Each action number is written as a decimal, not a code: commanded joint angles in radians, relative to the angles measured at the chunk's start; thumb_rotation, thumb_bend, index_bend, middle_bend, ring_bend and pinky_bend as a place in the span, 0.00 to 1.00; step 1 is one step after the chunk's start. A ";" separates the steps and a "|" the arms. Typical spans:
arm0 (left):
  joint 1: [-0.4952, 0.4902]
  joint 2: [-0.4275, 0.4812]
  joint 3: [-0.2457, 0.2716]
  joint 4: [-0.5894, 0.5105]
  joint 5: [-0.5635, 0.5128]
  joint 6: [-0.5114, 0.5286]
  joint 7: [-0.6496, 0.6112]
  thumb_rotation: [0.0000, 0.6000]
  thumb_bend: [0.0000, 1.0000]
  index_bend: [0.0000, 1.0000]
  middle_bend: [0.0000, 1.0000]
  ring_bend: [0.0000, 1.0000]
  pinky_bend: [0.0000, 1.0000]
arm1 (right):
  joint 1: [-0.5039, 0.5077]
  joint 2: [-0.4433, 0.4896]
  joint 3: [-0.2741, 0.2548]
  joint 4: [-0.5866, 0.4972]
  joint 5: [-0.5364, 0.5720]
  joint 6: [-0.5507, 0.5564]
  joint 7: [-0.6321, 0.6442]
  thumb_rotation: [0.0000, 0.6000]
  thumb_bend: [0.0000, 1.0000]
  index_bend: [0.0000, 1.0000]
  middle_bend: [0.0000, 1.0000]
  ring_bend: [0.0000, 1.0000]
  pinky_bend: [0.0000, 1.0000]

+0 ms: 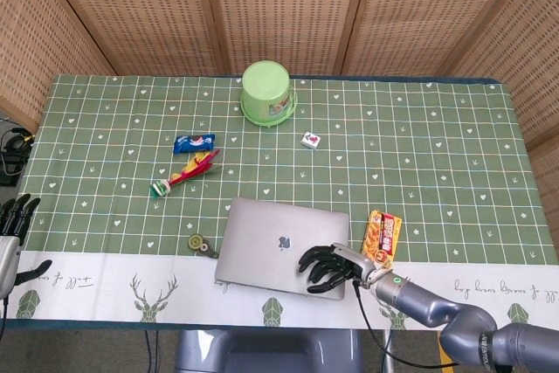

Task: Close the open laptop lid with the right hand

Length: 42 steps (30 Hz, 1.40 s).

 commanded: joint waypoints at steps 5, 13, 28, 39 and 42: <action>0.000 0.000 0.001 -0.001 0.001 -0.001 0.003 1.00 0.00 0.00 0.00 0.00 0.00 | -0.001 -0.028 -0.027 0.025 -0.005 0.017 0.005 1.00 0.25 0.40 0.44 0.46 0.41; 0.001 0.001 0.001 -0.003 0.004 0.003 0.002 1.00 0.00 0.00 0.00 0.00 0.00 | 0.001 -0.026 -0.044 0.024 -0.019 0.046 0.017 1.00 0.25 0.40 0.44 0.46 0.40; 0.005 0.005 0.002 -0.008 0.013 0.016 -0.003 1.00 0.00 0.00 0.00 0.00 0.00 | -0.147 0.037 -0.104 0.049 -0.239 0.497 -0.313 1.00 0.25 0.08 0.00 0.00 0.00; 0.009 0.001 0.009 -0.016 0.038 0.034 0.022 1.00 0.00 0.00 0.00 0.00 0.00 | -0.340 0.026 -0.113 0.163 -0.247 0.885 -0.766 1.00 0.19 0.00 0.00 0.00 0.00; 0.009 -0.003 0.012 -0.014 0.040 0.033 0.030 1.00 0.00 0.00 0.00 0.00 0.00 | -0.386 0.012 -0.106 0.199 -0.219 0.952 -0.918 1.00 0.19 0.00 0.00 0.00 0.00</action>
